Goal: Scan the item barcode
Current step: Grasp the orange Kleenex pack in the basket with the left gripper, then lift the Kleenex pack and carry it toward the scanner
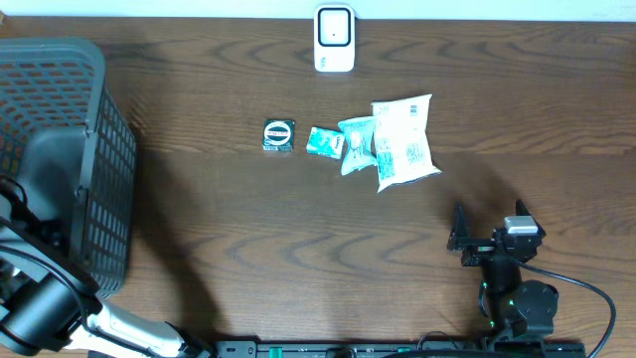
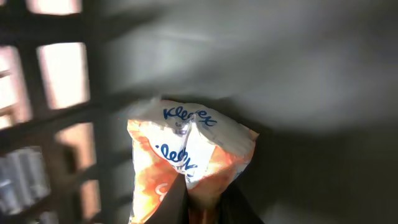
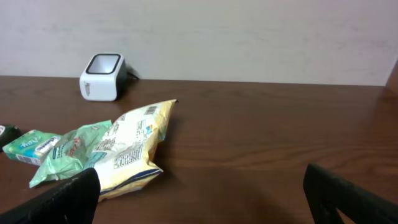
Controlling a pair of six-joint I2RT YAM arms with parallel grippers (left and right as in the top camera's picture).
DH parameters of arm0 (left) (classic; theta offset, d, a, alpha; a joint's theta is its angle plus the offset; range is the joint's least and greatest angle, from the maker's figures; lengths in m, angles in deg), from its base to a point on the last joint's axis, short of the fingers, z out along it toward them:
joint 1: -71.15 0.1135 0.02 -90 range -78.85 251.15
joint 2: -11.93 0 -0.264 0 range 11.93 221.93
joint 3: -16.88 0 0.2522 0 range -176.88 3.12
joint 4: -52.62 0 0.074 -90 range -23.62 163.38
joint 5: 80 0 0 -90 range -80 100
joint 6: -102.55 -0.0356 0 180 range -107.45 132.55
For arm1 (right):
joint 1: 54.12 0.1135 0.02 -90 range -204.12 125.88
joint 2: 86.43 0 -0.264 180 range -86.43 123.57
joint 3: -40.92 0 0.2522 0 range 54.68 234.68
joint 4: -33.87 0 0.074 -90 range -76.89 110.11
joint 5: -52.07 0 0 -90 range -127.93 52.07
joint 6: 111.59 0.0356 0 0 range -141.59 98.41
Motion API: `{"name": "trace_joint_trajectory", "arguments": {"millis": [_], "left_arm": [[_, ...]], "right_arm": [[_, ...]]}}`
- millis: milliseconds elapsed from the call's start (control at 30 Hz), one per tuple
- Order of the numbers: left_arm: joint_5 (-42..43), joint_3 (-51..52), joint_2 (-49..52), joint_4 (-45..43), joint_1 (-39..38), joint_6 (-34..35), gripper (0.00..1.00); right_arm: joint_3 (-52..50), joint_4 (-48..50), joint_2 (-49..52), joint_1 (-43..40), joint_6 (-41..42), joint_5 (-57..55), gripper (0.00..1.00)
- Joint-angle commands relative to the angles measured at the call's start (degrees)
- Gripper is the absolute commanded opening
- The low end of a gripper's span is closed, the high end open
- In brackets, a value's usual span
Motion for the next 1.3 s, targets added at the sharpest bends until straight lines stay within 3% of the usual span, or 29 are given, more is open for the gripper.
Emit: {"name": "trace_joint_trajectory", "arguments": {"millis": [0,167,533,733,967,1267], "left_arm": [[8.2,-4.35,-3.56,-0.15,-0.26,-3.85,0.07],[11.28,-8.37,-13.0,-0.76,-0.26,-3.82,0.07],[16.15,-9.46,-42.14,-11.15,-0.55,-3.85,0.07],[21.77,-9.44,-53.29,-16.94,-6.8,-4.37,0.07],[34.51,-9.44,-53.66,-25.7,-18.95,-17.2,0.07],[36.17,-9.44,-48.06,-32.33,-37.16,-28.94,0.07]], "right_arm": [[-0.09,-0.22,-0.31,0.44,0.98,0.11,0.99],[-0.09,-0.22,-0.31,0.44,0.98,0.11,0.99],[-0.09,-0.22,-0.31,0.44,0.98,0.11,0.99],[-0.09,-0.22,-0.31,0.44,0.98,0.11,0.99],[-0.09,-0.22,-0.31,0.44,0.98,0.11,0.99],[-0.09,-0.24,-0.31,0.44,0.98,0.11,0.99]]}}
